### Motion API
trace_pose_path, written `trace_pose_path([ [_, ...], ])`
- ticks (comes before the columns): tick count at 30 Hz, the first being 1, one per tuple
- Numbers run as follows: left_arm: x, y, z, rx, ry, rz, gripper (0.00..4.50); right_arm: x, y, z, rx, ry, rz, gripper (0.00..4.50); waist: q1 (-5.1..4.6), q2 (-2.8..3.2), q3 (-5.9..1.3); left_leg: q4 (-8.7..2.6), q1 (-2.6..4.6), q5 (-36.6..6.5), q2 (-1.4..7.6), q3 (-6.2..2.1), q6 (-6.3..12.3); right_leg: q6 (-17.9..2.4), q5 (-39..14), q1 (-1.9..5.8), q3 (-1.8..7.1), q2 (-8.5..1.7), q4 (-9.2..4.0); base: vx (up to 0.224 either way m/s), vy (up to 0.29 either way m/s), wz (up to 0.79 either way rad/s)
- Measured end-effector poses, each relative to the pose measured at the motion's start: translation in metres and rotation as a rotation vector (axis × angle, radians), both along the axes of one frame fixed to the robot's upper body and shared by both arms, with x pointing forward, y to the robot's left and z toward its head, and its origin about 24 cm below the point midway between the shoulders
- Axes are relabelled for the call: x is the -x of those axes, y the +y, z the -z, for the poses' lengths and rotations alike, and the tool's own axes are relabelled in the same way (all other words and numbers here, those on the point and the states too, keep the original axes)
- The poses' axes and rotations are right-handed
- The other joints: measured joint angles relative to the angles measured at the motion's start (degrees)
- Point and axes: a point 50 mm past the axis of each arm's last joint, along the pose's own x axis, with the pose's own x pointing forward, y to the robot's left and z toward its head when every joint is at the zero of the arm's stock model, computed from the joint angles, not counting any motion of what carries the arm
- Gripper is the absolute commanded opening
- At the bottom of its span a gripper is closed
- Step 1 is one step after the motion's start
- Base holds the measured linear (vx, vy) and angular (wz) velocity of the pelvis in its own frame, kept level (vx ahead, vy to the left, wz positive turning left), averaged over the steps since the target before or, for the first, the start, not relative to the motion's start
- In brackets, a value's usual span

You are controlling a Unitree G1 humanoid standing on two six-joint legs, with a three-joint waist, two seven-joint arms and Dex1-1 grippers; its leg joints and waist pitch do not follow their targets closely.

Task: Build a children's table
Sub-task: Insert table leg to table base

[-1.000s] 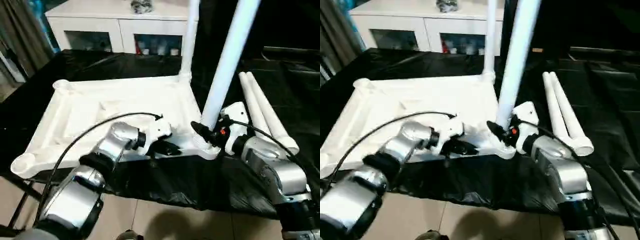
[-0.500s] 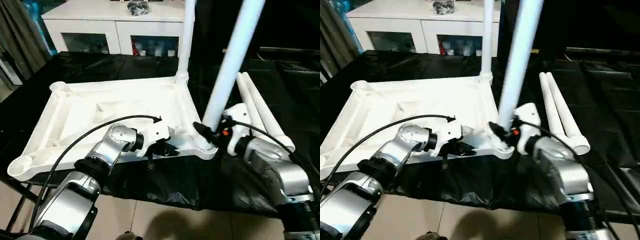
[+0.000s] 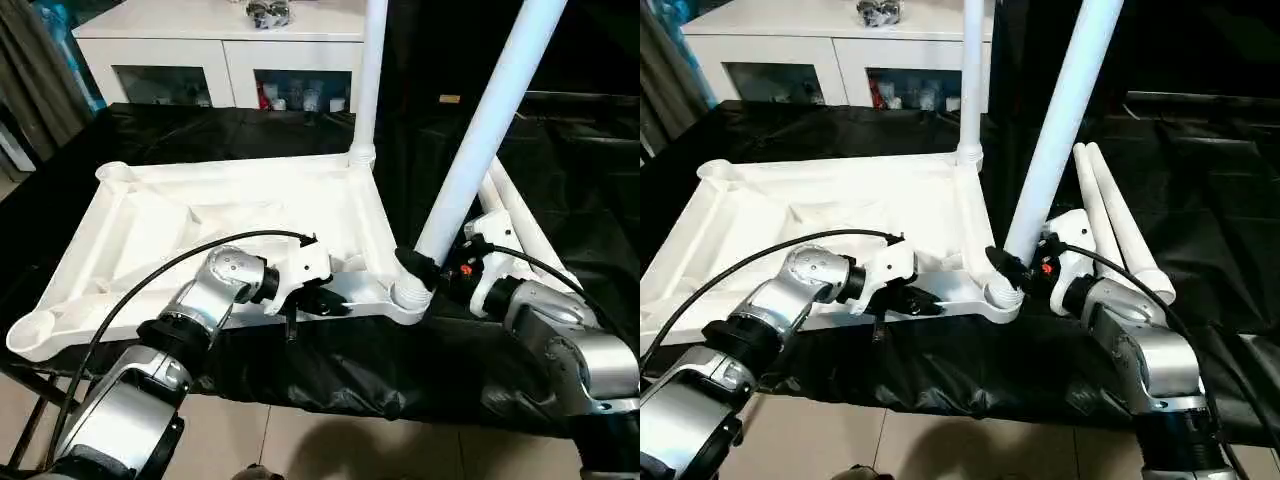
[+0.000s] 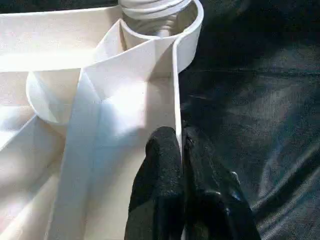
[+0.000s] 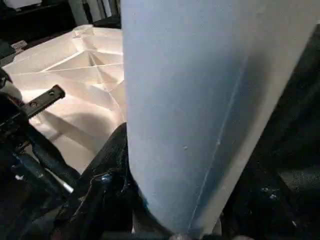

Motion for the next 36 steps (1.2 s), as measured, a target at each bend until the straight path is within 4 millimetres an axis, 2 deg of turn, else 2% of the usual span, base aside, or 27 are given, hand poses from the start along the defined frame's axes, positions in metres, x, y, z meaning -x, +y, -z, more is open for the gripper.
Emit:
trace_pose_path([
  [16, 0.001, 0.009, -0.004, -0.029, 0.004, 0.036, 0.0, 0.006, 0.01, 0.002, -0.033, 0.036, -0.078, 1.88, -0.18, -0.04, 0.03, -0.07, -0.04, 0.0, 0.0, 0.02, 0.0, 0.03, -0.02, -0.1, 0.01, 0.0, -0.04, 0.0, 0.0, 0.0],
  [26, 0.002, 0.01, -0.004, -0.029, 0.009, 0.043, 0.0, 0.004, 0.007, 0.007, -0.068, 0.046, -0.043, 1.88, -0.17, -0.02, 0.01, -0.17, -0.03, -0.01, 0.0, 0.04, -0.01, 0.07, -0.1, -0.1, 0.01, 0.0, -0.06, 0.0, 0.0, 0.0],
  [36, 0.003, 0.008, -0.004, -0.026, 0.008, 0.046, 0.0, 0.014, 0.002, 0.017, -0.152, 0.008, -0.003, 1.88, -0.09, 0.03, -0.02, -0.24, -0.02, -0.01, -0.01, 0.04, -0.02, 0.07, -0.14, -0.09, 0.01, 0.0, -0.09, 0.0, 0.0, 0.0],
])
